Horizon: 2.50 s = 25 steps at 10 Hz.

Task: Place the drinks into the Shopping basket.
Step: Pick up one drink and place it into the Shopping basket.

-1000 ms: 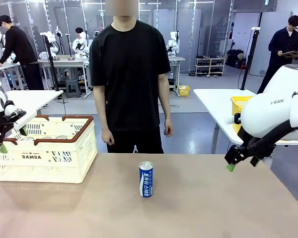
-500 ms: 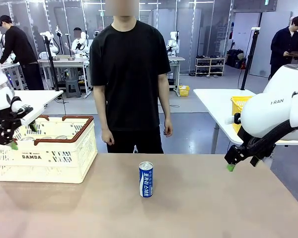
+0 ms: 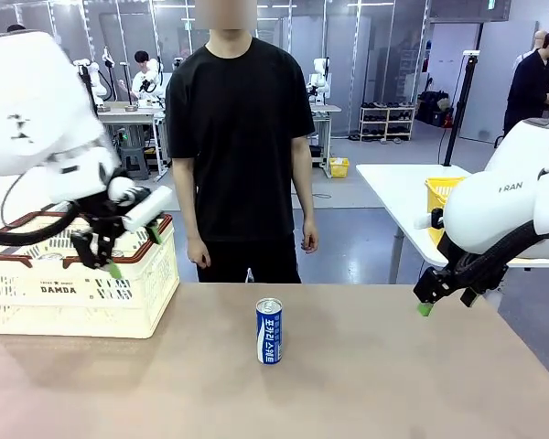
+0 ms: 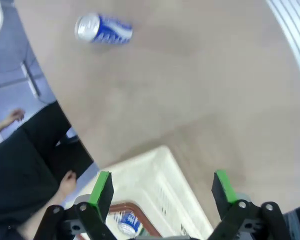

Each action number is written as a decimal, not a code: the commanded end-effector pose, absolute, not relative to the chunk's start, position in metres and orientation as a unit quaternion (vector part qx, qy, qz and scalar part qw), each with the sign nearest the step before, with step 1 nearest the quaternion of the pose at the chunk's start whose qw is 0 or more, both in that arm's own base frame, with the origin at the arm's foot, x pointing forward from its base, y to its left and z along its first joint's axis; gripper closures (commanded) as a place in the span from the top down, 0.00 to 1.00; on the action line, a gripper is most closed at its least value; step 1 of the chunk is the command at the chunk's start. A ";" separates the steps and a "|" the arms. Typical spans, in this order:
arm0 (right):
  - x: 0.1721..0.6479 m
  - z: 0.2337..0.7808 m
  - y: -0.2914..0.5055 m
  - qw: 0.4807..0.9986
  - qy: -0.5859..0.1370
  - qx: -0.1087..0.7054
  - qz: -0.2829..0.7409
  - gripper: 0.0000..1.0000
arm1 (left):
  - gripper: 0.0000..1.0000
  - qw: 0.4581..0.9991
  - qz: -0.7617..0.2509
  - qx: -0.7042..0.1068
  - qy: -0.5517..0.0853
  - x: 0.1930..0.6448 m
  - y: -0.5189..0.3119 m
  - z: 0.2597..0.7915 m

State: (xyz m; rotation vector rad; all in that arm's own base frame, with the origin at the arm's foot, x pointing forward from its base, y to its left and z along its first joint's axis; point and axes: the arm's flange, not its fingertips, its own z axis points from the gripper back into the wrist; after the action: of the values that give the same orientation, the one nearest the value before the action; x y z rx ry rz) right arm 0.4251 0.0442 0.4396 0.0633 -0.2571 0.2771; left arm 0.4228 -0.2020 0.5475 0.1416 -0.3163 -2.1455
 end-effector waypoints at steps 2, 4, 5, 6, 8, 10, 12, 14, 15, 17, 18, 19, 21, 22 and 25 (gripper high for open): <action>0.425 0.439 0.043 0.980 -0.129 0.036 0.145 1.00 | 1.00 0.534 -0.842 0.005 -0.079 0.429 -0.251 0.544; 0.425 0.439 0.043 0.980 -0.129 0.036 0.145 1.00 | 1.00 0.589 -0.803 -0.028 -0.089 0.440 -0.271 0.535; 0.425 0.439 0.043 0.980 -0.129 0.036 0.145 1.00 | 1.00 0.606 -0.789 -0.025 -0.096 0.446 -0.277 0.533; 0.425 0.439 0.043 0.980 -0.129 0.036 0.145 1.00 | 1.00 0.618 -0.779 -0.034 -0.103 0.452 -0.280 0.530; 0.425 0.439 0.043 0.980 -0.129 0.036 0.145 1.00 | 1.00 0.633 -0.768 -0.025 -0.097 0.459 -0.290 0.526; 0.425 0.439 0.043 0.980 -0.129 0.036 0.145 1.00 | 1.00 0.622 -0.777 -0.030 -0.092 0.456 -0.282 0.525; 0.425 0.439 0.043 0.980 -0.129 0.036 0.145 1.00 | 1.00 0.622 -0.777 -0.030 -0.092 0.456 -0.282 0.525; 0.425 0.439 0.043 0.980 -0.129 0.036 0.145 1.00 | 1.00 0.622 -0.777 -0.029 -0.092 0.459 -0.285 0.523; 0.425 0.439 0.043 0.980 -0.129 0.036 0.145 1.00 | 1.00 0.640 -0.764 -0.029 -0.077 0.461 -0.300 0.522; 0.425 0.439 0.043 0.980 -0.129 0.036 0.145 1.00 | 1.00 0.639 -0.761 -0.049 -0.096 0.461 -0.332 0.517; 0.425 0.439 0.043 0.980 -0.129 0.036 0.145 1.00 | 1.00 0.640 -0.760 -0.051 -0.100 0.460 -0.346 0.519; 0.425 0.439 0.043 0.980 -0.129 0.036 0.145 1.00 | 1.00 0.645 -0.757 -0.051 -0.096 0.460 -0.365 0.522; 0.425 0.439 0.043 0.980 -0.129 0.036 0.145 1.00 | 1.00 0.642 -0.760 -0.065 -0.078 0.467 -0.405 0.517; 0.425 0.439 0.043 0.980 -0.129 0.036 0.145 1.00 | 1.00 0.648 -0.756 -0.055 -0.074 0.472 -0.419 0.512; 0.425 0.439 0.043 0.980 -0.129 0.036 0.145 1.00 | 1.00 0.676 -0.733 -0.017 -0.073 0.488 -0.438 0.502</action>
State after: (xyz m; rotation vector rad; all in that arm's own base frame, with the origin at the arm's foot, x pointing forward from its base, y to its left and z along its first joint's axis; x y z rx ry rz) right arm 0.4250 0.0443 0.4397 0.0635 -0.2571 0.2775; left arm 0.4835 -0.4295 0.4941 -0.0801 -0.1848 -1.6849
